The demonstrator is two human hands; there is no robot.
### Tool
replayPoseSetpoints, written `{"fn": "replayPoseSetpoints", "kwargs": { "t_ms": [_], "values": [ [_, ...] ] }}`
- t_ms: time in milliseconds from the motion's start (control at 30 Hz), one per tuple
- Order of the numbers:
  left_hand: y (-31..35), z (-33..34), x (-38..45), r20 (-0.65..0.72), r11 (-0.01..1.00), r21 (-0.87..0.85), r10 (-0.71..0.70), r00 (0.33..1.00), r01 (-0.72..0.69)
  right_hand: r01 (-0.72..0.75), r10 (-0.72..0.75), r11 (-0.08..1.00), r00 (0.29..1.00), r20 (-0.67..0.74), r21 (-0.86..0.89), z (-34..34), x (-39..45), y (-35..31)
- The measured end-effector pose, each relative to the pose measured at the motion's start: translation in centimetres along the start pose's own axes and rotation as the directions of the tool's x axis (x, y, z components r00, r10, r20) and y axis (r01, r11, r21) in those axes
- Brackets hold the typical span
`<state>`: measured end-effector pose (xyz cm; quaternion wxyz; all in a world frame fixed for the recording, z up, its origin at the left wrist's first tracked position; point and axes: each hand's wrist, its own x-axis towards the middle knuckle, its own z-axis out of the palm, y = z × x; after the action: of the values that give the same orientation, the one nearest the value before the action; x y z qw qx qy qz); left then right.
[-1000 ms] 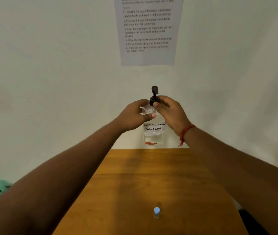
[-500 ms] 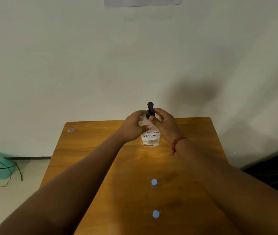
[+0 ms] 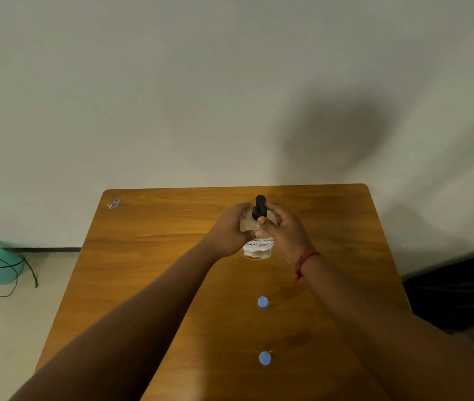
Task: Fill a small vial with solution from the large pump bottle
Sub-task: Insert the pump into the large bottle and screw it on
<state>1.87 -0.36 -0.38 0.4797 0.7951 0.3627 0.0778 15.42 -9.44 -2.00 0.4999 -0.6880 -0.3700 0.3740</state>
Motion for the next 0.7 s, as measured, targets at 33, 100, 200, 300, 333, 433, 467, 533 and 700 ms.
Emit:
{"fn": "replayPoseSetpoints", "kwargs": {
  "t_ms": [33,100,200,300,333,433,467,533,700],
  "values": [
    [-0.2,0.2,0.0,-0.001,1.0,0.001,-0.001,1.0,0.001,-0.01,0.01,1.0,1.0,0.0,-0.001,0.0,0.0,0.2],
    [-0.5,0.5,0.1,0.001,1.0,0.003,0.001,1.0,-0.001,-0.025,0.025,1.0,1.0,0.005,0.0,0.0,0.0,0.7],
    [-0.9,0.9,0.0,0.009,1.0,-0.011,0.001,1.0,-0.001,-0.03,0.031,0.999,0.999,0.013,-0.018,0.0,-0.1,1.3],
    [-1.2,1.3,0.0,0.006,1.0,-0.015,0.0,1.0,0.0,-0.037,0.038,0.999,0.999,0.022,-0.021,-0.1,-0.1,1.9],
    [-1.3,1.4,0.0,0.005,1.0,-0.019,0.005,1.0,-0.005,-0.033,0.034,0.999,0.999,0.025,-0.024,-0.1,-0.1,2.0],
    [-1.6,1.4,-0.1,0.008,0.999,-0.044,0.008,1.0,-0.008,-0.003,0.004,1.0,1.0,0.026,-0.031,0.0,0.0,2.1],
    [-1.6,1.4,-0.1,0.01,0.998,-0.056,0.005,1.0,-0.004,0.007,-0.006,0.999,1.0,0.029,-0.038,0.0,0.0,2.2],
    [-1.7,1.4,-0.2,0.013,0.997,-0.072,-0.003,1.0,0.004,0.018,-0.016,0.998,0.999,0.042,-0.062,0.0,-0.1,2.2],
    [-1.8,1.8,-0.4,-0.008,0.996,-0.087,0.001,1.0,-0.001,0.029,-0.026,0.998,0.998,0.049,-0.062,0.1,-0.4,2.1]
  ]
}}
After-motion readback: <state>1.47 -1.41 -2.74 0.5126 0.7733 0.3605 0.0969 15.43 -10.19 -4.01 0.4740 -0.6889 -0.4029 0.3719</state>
